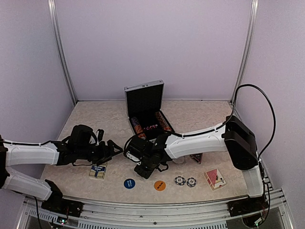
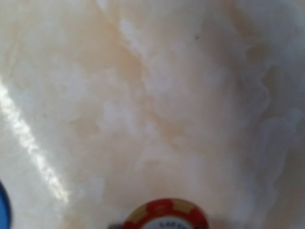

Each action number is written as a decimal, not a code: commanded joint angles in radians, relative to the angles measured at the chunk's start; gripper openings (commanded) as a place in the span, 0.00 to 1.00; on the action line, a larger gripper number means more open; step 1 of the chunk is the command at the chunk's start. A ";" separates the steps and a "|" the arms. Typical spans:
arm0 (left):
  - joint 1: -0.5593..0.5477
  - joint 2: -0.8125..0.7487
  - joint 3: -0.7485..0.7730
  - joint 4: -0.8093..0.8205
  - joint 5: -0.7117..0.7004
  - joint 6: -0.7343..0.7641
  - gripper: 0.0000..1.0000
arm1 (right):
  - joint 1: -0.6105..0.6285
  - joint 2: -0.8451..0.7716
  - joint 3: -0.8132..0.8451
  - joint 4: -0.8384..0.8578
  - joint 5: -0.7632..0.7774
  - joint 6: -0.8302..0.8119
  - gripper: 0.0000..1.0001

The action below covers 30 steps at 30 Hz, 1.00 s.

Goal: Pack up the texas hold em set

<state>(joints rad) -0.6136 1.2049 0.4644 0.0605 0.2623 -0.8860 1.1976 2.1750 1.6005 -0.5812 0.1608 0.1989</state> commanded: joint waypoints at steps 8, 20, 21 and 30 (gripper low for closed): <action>-0.063 0.081 -0.006 0.068 0.022 -0.001 0.91 | -0.012 -0.023 0.087 -0.054 0.019 -0.035 0.50; -0.064 0.093 0.020 0.032 0.019 0.025 0.91 | -0.060 0.086 0.290 -0.296 -0.207 -0.085 0.63; -0.064 0.095 0.021 0.030 0.016 0.027 0.91 | -0.059 0.099 0.308 -0.309 -0.215 -0.087 0.63; -0.056 0.072 0.007 0.015 -0.004 0.024 0.91 | -0.070 0.213 0.398 -0.386 -0.215 -0.089 0.66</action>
<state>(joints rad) -0.6746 1.2957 0.4656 0.0753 0.2718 -0.8772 1.1339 2.3550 1.9724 -0.8978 -0.0257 0.1207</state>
